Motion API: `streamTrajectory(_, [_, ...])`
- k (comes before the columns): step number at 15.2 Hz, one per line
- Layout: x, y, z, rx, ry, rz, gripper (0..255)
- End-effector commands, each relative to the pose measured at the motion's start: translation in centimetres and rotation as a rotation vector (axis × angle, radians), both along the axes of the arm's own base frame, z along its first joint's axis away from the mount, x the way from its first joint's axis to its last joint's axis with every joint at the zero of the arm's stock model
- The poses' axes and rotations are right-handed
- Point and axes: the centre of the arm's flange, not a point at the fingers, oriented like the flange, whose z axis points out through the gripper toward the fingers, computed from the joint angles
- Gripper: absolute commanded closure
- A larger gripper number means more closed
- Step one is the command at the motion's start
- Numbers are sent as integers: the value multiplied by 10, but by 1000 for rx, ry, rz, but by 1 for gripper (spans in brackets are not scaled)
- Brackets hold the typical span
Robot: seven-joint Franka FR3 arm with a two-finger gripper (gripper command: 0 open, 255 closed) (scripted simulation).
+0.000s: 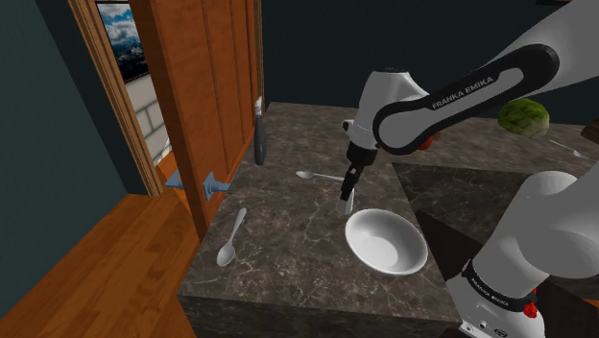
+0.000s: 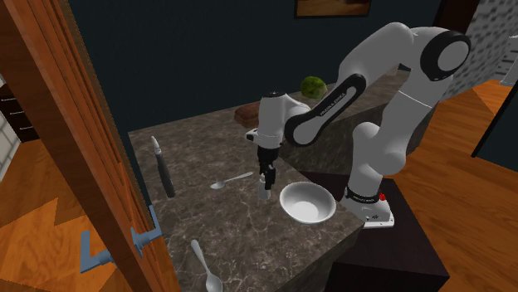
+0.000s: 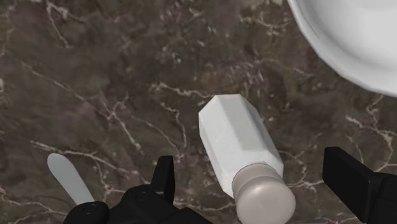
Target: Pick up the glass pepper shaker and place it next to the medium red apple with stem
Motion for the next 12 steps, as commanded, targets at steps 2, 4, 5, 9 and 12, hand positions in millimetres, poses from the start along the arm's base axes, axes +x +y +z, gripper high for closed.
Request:
streamTrajectory(2, [0,0,-1,0,0,0,0])
streamTrajectory(4, [0,0,-1,0,0,0,0])
streamTrajectory(5, [0,0,-1,0,0,0,0])
streamTrajectory(9, [0,0,-1,0,0,0,255])
streamTrajectory(12, [0,0,-1,0,0,0,255])
